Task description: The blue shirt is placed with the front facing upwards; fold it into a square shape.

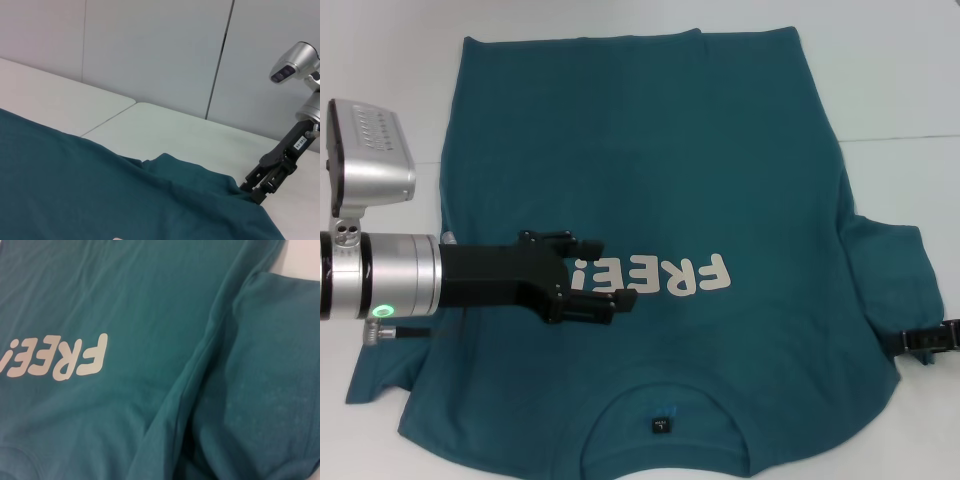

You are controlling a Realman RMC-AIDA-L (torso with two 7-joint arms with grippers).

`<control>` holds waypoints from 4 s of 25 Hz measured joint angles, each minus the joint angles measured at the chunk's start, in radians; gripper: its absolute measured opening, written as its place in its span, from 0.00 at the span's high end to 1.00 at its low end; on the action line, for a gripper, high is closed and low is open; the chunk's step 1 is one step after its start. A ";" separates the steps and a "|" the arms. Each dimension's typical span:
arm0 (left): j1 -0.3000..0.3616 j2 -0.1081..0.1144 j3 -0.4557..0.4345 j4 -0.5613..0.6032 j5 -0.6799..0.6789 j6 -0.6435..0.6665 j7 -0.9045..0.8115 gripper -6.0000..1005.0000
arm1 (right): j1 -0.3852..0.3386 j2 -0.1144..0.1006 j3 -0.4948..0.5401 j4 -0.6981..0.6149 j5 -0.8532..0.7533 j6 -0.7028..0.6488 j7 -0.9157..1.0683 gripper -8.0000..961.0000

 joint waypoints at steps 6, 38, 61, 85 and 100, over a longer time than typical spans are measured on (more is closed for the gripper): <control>0.003 0.000 0.000 0.000 0.000 -0.002 0.010 0.13 | 0.003 -0.002 0.000 0.008 -0.003 0.011 0.010 0.13; 0.008 -0.003 0.000 -0.006 0.000 -0.037 0.016 0.13 | 0.005 -0.022 0.009 0.009 -0.008 0.023 0.048 0.97; 0.010 -0.006 -0.002 -0.006 0.000 -0.038 0.011 0.13 | -0.005 -0.041 0.005 -0.043 -0.038 0.125 0.052 0.97; 0.011 -0.011 -0.006 -0.007 -0.003 -0.044 0.008 0.13 | 0.016 -0.029 -0.019 -0.043 -0.029 0.240 0.034 0.97; 0.007 -0.012 -0.002 -0.011 0.000 -0.068 0.006 0.13 | 0.034 0.043 -0.069 -0.187 0.061 0.134 -0.052 0.96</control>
